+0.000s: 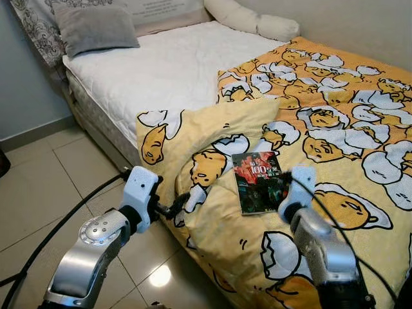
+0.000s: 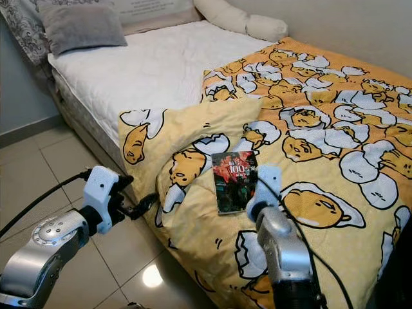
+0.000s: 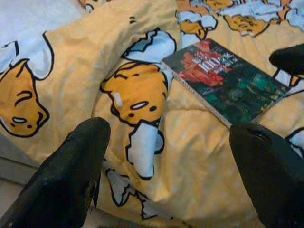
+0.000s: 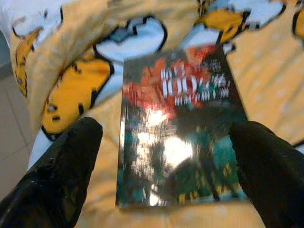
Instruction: Clean up the room
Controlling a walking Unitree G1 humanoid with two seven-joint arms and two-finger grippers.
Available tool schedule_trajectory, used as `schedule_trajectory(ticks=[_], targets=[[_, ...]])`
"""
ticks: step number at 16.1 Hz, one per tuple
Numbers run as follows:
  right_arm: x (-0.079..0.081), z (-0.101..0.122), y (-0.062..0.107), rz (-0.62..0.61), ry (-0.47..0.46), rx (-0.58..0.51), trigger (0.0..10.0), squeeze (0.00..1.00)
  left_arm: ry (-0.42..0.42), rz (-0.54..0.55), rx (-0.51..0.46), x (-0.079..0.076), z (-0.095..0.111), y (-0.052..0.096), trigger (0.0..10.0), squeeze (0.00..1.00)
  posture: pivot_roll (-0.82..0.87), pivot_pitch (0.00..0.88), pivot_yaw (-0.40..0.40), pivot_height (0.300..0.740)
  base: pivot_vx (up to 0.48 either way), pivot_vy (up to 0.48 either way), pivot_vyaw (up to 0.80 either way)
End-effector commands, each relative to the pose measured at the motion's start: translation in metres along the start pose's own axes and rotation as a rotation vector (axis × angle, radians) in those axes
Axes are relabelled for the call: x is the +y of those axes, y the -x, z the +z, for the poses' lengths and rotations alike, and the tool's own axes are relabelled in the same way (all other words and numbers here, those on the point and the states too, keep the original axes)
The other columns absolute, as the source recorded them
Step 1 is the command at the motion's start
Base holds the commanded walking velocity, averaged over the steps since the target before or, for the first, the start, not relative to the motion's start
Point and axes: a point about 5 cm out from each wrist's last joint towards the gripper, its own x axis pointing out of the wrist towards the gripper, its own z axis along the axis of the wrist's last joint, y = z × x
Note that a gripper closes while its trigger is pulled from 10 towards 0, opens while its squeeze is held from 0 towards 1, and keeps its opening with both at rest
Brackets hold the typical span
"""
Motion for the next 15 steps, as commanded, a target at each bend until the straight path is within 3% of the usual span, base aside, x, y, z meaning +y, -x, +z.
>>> schedule_trajectory(ticks=[1,5,7,8,9,11,15], targets=[[0.001,0.004,0.000,-0.002,-0.005,-0.012,10.0,1.00,-0.014,-0.014,0.008,-0.001,0.000,0.002,10.0,0.00,0.01,0.000,-0.003,0.740,0.000,0.000,0.00],[0.002,0.004,0.005,-0.033,-0.072,-0.072,10.0,1.00,-0.009,-0.007,-0.003,0.001,0.002,0.005,10.0,0.00,0.00,0.000,0.024,0.740,0.000,0.000,0.00],[-0.005,0.004,0.000,-0.085,-0.091,-0.075,10.0,1.00,-0.024,-0.048,-0.011,-0.001,0.004,-0.001,10.0,0.00,-0.03,0.000,0.037,0.740,0.000,0.000,0.00],[-0.017,0.004,-0.012,-0.128,-0.117,-0.023,10.0,1.00,-0.033,-0.082,-0.019,-0.003,0.007,-0.009,10.0,0.00,-0.06,0.000,0.044,0.740,0.000,0.000,0.00],[-0.018,0.003,-0.019,-0.093,-0.115,0.018,10.0,1.00,-0.037,-0.092,-0.017,-0.003,0.007,-0.012,10.0,0.00,-0.07,0.000,0.043,0.740,0.000,0.000,0.00],[-0.021,0.003,-0.028,-0.063,-0.130,0.062,10.0,1.00,-0.045,-0.117,-0.017,-0.004,0.008,-0.013,10.0,0.00,-0.07,0.000,0.040,0.740,0.000,0.000,0.00],[-0.043,-0.001,-0.041,-0.056,-0.261,0.131,10.0,1.00,-0.056,-0.253,-0.007,-0.011,0.010,-0.017,10.0,0.00,-0.07,0.000,0.003,0.740,0.000,0.000,0.00]])
